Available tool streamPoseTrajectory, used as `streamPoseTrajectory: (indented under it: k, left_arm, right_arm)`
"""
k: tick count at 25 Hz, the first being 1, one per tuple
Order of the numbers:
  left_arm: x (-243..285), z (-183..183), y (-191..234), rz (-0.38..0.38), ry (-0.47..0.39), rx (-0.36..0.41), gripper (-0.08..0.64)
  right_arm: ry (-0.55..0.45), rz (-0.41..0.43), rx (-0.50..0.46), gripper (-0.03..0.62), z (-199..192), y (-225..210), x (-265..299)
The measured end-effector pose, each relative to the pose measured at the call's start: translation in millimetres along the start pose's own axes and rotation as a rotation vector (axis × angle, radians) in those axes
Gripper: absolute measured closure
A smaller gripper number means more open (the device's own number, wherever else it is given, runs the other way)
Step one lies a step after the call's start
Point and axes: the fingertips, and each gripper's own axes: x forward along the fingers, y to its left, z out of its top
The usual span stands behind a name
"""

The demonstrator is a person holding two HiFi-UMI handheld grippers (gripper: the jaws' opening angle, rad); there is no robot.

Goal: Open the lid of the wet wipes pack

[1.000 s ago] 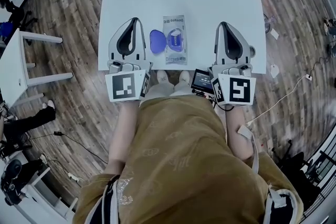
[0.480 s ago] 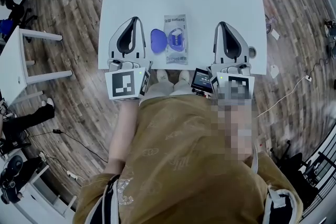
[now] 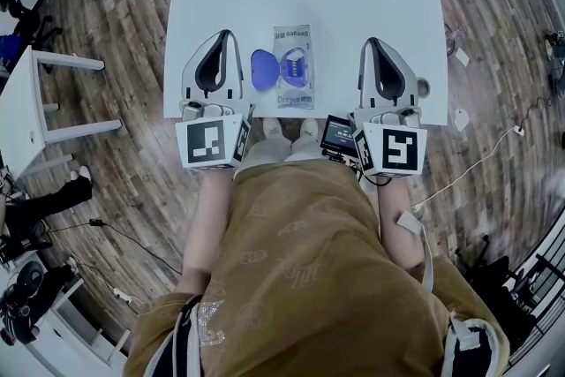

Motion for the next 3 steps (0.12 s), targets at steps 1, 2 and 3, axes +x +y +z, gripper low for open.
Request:
streamPoseTrajectory:
  k: [1,2,3]
  left_arm:
    - [0.6,-0.6,-0.3,0.000,0.001,-0.001,0.558]
    - [1.2,-1.3,-0.7,0.000,0.002,-0.001,0.558]
    - [1.7,-2.1,-1.0,-0.001,0.004,-0.002,0.558]
  right_arm:
    - [0.000,0.001,-0.001,0.584,-0.6,-0.4,0.4]
    - [0.001,0.002,0.000,0.584,-1.4,-0.8,0.6]
    - [0.002,0.002,0.001,0.584,-2.3,-1.3,0.8]
